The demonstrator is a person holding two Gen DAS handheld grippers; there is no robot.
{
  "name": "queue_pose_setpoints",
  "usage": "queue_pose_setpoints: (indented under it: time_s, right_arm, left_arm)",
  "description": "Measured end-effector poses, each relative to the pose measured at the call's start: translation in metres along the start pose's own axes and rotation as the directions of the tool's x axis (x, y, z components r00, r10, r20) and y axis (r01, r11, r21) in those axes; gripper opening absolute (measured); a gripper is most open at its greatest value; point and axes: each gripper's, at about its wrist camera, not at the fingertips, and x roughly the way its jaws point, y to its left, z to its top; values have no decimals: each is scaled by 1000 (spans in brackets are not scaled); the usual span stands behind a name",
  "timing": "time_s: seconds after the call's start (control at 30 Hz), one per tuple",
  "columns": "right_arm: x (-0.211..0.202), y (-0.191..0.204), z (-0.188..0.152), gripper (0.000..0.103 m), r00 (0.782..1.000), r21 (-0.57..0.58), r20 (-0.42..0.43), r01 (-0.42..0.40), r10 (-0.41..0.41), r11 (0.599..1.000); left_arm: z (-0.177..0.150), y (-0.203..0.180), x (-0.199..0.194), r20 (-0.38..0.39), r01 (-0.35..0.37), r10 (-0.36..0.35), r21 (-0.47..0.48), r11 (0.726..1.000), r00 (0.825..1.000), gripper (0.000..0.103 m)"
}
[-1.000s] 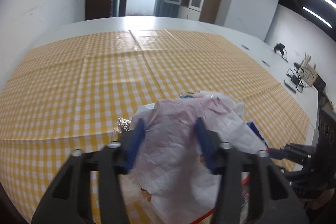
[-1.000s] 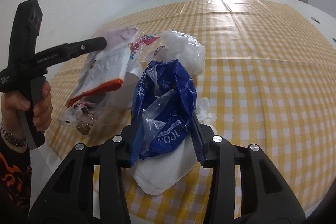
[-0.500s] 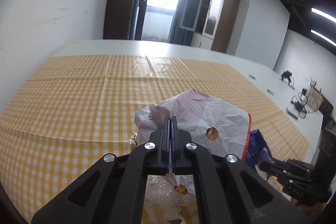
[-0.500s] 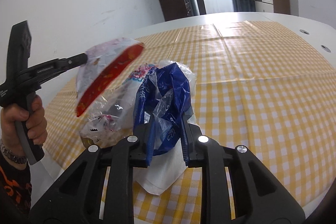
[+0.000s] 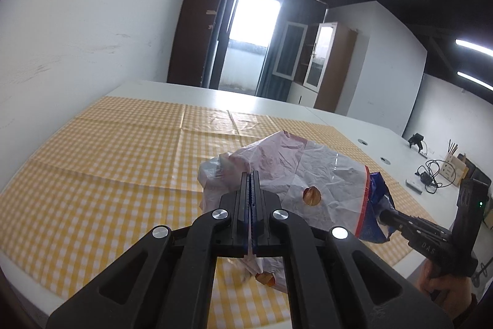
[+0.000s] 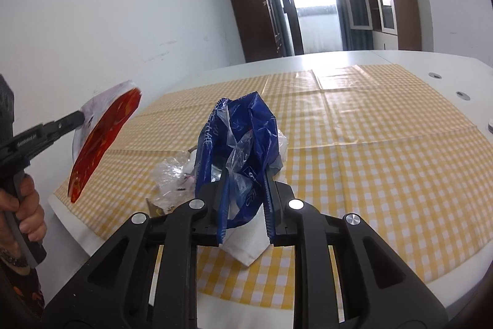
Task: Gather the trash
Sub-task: 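Carry both held bags off the table down over the blue wastebasket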
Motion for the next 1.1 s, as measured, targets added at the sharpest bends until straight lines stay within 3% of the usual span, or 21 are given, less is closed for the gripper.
queue_pose_setpoints:
  time_s: [0.13, 0.37, 0.57, 0.83, 1.1]
  right_arm:
    - [-24, 2, -21, 18, 999, -6, 35, -11, 11, 1000]
    - [-58, 13, -57, 18, 999, -35, 38, -24, 25, 999]
    - [-85, 21, -94, 18, 1000, -57, 1, -21, 21, 998]
    - [-115, 27, -125, 18, 1000, -59, 19, 17, -16, 998]
    - [-134, 28, -162, 18, 1000, -55, -22, -17, 16, 998]
  left_arm:
    - [-25, -5, -31, 39, -64, 63, 38, 997, 997, 0]
    - [-66, -13, -71, 32, -55, 55, 15, 998, 998, 0]
    - [-111, -40, -93, -7, -49, 50, 78, 996, 999, 0]
    - [-136, -54, -123, -8, -40, 41, 111, 993, 999, 0]
    - [-166, -46, -148, -30, -89, 94, 143, 986, 995, 0]
